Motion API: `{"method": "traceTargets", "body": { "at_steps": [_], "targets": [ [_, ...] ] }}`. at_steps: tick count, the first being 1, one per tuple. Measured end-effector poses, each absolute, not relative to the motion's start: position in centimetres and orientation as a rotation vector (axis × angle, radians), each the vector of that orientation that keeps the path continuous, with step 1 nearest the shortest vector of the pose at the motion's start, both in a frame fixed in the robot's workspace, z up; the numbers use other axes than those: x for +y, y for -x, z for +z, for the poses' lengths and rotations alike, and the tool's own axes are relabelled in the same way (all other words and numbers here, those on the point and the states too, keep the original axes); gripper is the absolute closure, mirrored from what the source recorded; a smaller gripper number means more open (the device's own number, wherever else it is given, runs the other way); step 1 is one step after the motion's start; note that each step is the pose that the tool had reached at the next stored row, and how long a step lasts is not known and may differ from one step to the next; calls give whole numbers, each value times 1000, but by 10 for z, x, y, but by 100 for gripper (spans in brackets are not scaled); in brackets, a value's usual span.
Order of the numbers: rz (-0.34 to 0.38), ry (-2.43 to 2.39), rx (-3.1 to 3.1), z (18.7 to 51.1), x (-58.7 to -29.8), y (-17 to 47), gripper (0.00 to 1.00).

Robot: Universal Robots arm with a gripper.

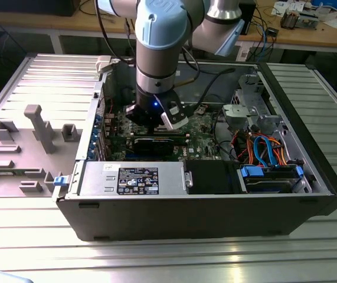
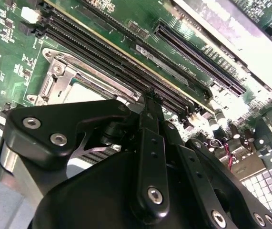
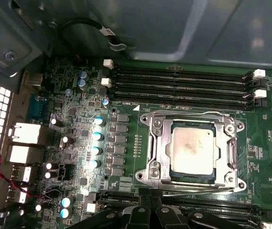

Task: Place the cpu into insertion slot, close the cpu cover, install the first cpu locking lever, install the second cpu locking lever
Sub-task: 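Install the second cpu locking lever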

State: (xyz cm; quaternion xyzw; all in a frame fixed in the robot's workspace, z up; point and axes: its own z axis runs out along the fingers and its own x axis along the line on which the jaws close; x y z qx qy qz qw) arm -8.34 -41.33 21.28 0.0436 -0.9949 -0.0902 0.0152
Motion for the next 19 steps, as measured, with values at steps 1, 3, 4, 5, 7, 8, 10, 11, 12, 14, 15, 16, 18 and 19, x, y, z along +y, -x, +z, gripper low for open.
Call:
{"method": "traceTargets", "body": {
  "at_steps": [1,3,4,5,7,8,10,11,12,14,15,16,18,19],
  "targets": [
    [-288,-137,-3095,211,-413,84,89],
    [-296,-138,-3094,210,-413,85,89],
    [-301,-138,-3094,210,-413,85,89],
    [-303,-138,-3094,210,-413,85,89],
    [-304,-139,-3094,210,-413,86,89],
    [-305,-138,-3094,210,-413,86,89],
    [-312,-133,-3094,208,-413,89,89],
    [-316,-130,-3094,208,-413,89,89],
    [-319,-128,-3094,207,-413,89,89],
    [-325,-121,-3094,206,-413,90,89],
    [-328,-119,-3095,205,-413,90,89],
    [-331,-118,-3094,205,-413,90,89],
    [-337,-112,-3095,203,-413,90,89],
    [-339,-101,-3095,203,-413,91,89]
  ]
}}
